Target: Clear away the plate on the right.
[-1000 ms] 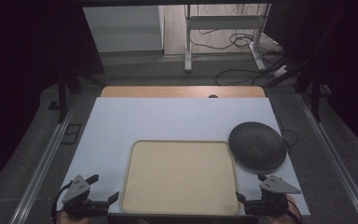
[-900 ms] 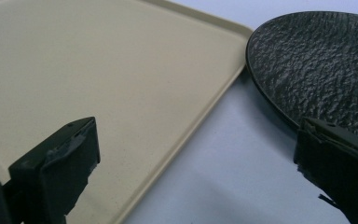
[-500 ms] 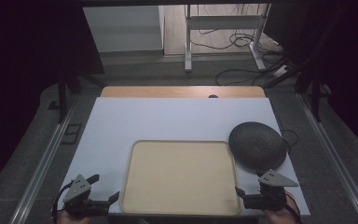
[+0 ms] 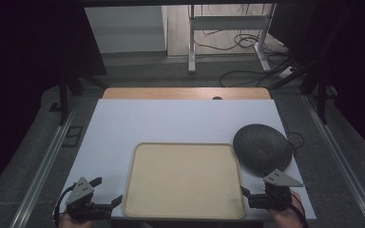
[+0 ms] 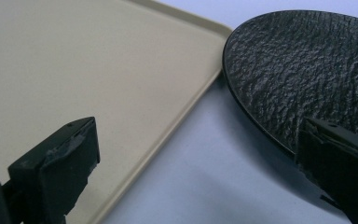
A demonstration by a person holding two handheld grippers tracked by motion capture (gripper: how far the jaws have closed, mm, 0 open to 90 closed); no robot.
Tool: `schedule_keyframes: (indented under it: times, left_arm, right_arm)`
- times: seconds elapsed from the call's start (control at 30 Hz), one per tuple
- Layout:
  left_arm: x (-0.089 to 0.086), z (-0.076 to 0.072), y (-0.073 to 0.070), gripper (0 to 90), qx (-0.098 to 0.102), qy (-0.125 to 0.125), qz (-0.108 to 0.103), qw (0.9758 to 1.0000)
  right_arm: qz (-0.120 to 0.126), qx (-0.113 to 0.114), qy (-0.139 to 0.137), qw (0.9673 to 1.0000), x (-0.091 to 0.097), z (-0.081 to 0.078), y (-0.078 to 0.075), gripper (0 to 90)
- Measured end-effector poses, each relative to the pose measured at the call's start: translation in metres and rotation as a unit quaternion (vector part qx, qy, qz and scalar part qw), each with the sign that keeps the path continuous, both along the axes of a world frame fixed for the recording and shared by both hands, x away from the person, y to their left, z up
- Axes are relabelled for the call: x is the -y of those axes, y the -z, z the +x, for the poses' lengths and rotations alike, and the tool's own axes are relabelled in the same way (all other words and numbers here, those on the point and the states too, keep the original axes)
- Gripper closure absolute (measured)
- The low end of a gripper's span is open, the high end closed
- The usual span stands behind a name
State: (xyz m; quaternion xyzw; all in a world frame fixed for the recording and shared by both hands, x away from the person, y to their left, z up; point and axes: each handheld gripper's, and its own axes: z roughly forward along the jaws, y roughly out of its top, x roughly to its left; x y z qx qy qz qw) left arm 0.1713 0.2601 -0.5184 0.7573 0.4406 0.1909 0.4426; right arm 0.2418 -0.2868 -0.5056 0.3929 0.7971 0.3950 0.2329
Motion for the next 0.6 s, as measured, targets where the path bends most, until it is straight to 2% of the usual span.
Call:
schedule_keyframes:
  times: [0.2,0.37,0.6]
  left_arm:
    - [0.000,0.001,0.000,0.8,-0.002,0.000,0.000,1.0000]
    - [-0.001,0.001,0.000,0.4,-0.004,-0.002,-0.002,1.0000]
    - [-0.001,0.002,0.001,0.3,-0.006,-0.004,-0.006,1.0000]
  right_arm:
    - [-0.033,0.003,0.018,0.9993,-0.001,0.005,0.003,0.0]
    - [-0.045,-0.003,0.032,0.9985,0.000,0.009,0.007,0.0]
    - [-0.090,0.011,0.053,0.9944,0.000,0.014,0.003,0.1]
